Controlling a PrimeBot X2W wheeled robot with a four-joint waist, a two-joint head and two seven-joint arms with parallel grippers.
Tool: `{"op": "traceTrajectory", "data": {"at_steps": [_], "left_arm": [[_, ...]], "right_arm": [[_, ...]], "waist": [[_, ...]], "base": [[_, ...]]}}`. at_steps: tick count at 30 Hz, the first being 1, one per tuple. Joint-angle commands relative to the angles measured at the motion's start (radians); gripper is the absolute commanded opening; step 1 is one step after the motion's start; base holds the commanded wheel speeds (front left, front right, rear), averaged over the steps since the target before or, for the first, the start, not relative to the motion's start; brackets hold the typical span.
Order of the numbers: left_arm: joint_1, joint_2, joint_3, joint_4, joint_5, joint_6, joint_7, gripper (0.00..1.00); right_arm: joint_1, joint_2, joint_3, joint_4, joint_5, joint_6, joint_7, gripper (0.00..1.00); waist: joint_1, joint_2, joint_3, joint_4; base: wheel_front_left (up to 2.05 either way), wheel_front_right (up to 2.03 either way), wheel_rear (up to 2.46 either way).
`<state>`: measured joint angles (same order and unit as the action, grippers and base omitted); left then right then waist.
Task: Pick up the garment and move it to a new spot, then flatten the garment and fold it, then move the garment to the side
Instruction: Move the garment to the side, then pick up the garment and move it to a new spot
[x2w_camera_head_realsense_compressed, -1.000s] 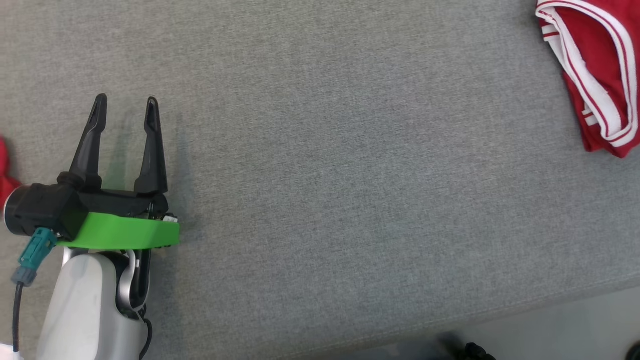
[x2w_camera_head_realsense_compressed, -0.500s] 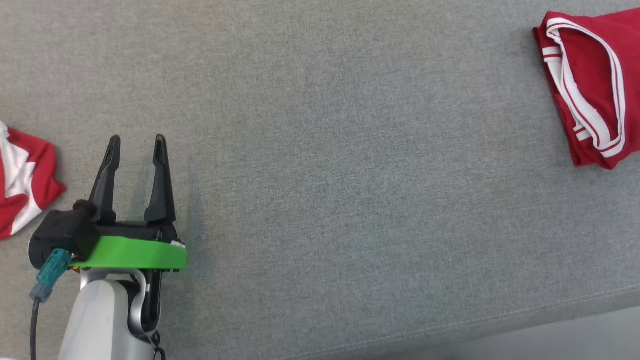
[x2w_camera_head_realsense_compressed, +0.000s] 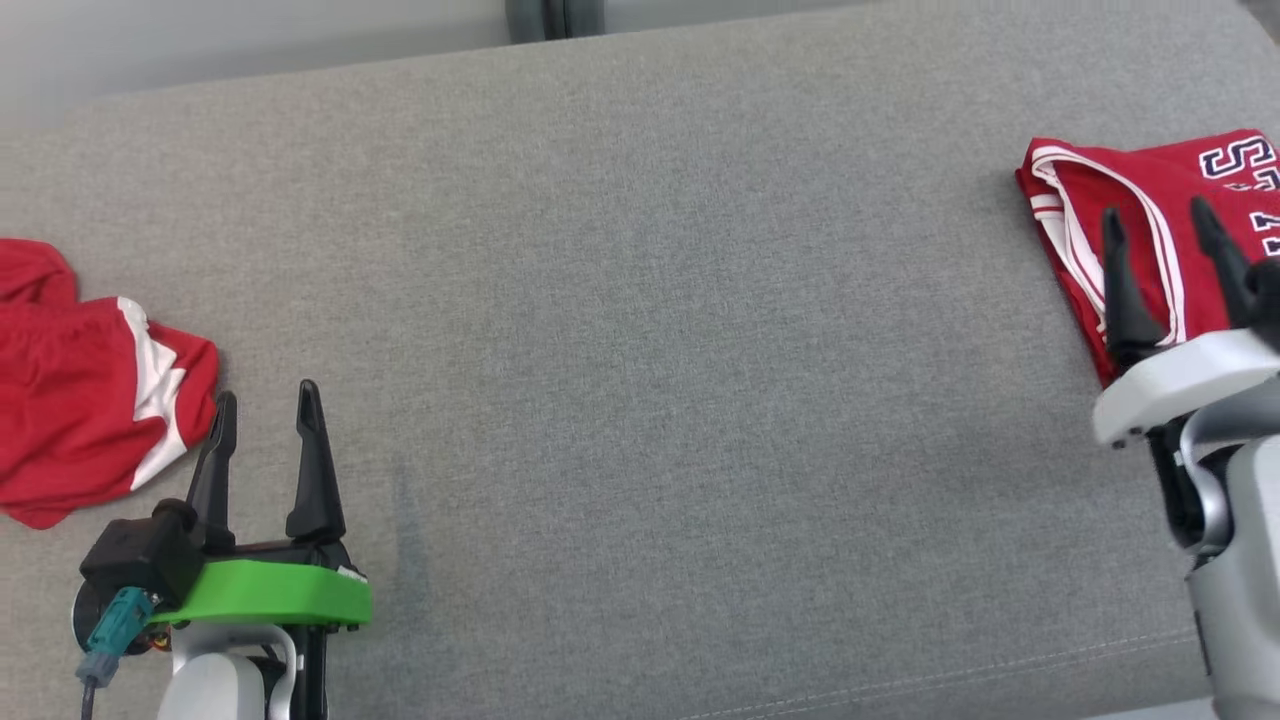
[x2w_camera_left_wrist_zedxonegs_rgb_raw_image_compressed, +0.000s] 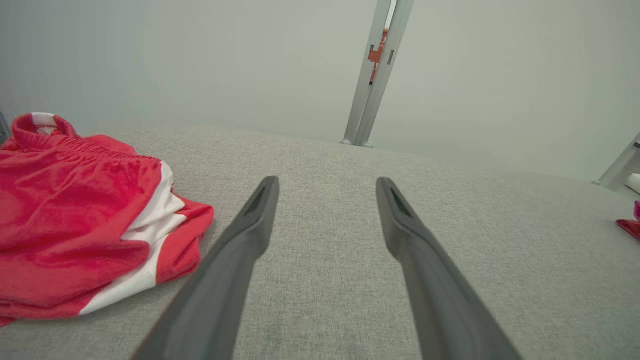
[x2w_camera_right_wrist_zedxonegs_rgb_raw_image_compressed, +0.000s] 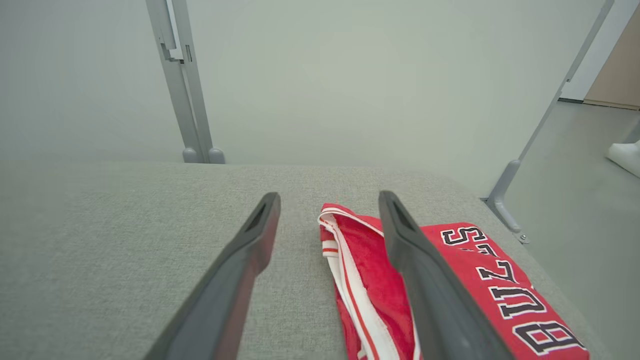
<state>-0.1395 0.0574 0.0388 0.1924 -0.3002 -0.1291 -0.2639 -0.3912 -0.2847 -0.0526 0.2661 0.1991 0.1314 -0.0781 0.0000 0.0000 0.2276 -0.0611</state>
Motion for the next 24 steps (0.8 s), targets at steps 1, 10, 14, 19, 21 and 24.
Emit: {"op": "traceTrajectory", "data": {"at_steps": [1,10,14,19,21,24], "left_arm": [[0.019,0.001,0.006,0.004,0.006,-0.003,0.0,1.0],[0.053,-0.006,-0.017,0.038,0.002,-0.003,0.0,1.0],[0.071,-0.006,-0.025,0.053,0.007,-0.003,0.0,1.0],[0.092,-0.006,-0.032,0.072,-0.002,-0.003,0.0,1.0],[0.098,-0.006,-0.033,0.077,-0.005,-0.003,0.0,1.0],[0.105,-0.006,-0.035,0.079,-0.007,-0.003,0.0,1.0]], "right_arm": [[0.027,0.021,0.007,-0.006,0.001,-0.001,-0.014,1.0],[0.136,0.11,0.1,0.025,0.001,-0.001,-0.046,1.0],[0.165,0.132,0.12,0.047,-0.012,-0.001,-0.053,1.0],[0.187,0.155,0.116,0.07,-0.029,-0.001,-0.067,1.0],[0.188,0.161,0.113,0.074,-0.034,-0.001,-0.069,1.0],[0.192,0.164,0.108,0.079,-0.039,-0.001,-0.075,1.0]], "waist": [[0.0,0.0,-0.061,0.022],[0.0,0.0,-0.131,0.054],[0.0,0.0,-0.155,0.064],[0.0,0.0,-0.175,0.066],[0.0,0.0,-0.179,0.064],[0.0,0.0,-0.181,0.062]], "base": [[0.0,0.0,0.0],[0.0,0.0,0.0],[0.0,0.0,0.0],[0.0,0.0,0.0],[0.0,0.0,0.0],[0.0,0.0,0.0]]}}
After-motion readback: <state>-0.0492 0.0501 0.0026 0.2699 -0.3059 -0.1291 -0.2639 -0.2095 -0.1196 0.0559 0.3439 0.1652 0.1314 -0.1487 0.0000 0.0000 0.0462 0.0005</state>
